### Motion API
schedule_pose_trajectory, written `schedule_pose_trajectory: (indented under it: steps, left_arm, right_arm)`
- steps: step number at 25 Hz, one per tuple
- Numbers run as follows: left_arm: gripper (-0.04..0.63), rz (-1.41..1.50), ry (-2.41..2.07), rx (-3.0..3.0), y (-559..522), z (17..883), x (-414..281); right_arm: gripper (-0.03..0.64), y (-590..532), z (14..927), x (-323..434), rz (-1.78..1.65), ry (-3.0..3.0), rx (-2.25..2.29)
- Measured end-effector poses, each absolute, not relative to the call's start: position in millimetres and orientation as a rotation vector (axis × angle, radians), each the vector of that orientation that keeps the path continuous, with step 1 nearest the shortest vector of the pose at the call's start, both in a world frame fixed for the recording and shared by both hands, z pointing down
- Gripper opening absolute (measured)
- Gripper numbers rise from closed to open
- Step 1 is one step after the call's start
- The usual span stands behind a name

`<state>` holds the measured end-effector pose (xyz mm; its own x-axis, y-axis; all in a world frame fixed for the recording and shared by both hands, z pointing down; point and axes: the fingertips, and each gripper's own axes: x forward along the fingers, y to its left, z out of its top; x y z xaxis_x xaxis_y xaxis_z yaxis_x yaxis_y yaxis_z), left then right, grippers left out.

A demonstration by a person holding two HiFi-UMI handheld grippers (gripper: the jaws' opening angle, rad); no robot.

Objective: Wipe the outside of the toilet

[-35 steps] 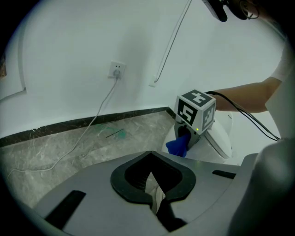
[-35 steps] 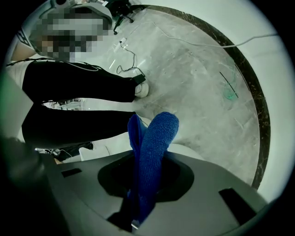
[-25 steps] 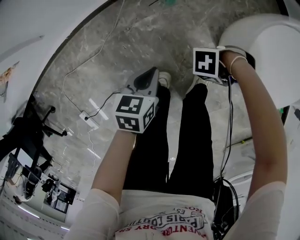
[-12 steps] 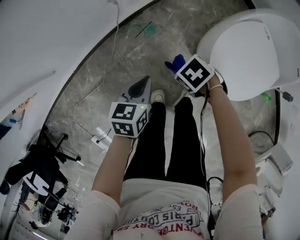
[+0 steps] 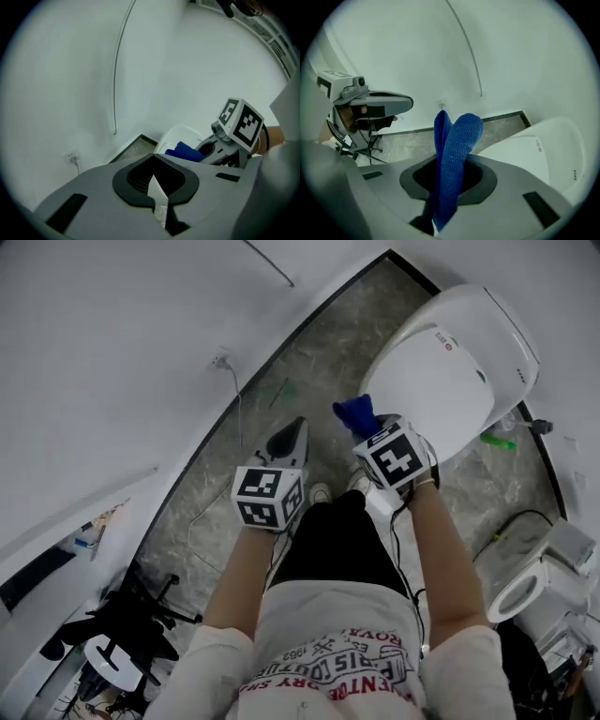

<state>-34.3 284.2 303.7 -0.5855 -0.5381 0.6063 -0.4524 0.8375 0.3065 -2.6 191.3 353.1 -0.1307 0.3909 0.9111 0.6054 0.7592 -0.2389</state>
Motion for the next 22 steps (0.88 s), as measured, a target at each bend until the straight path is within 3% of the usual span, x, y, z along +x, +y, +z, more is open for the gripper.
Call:
schedule_pose_trajectory:
  steps: [15, 22]
  left_arm:
    - [0.006, -0.003, -2.289, 1.405, 132.5, 53.1, -115.2]
    - [0.006, 0.034, -2.190, 1.702, 99.1, 2.3, -114.2]
  right_arm:
    - [0.077, 26.1, 105.8, -20.5, 0.030, -2.326, -0.018]
    - [0.077, -5.9, 37.0, -4.4, 0.091, -2.481, 0.361]
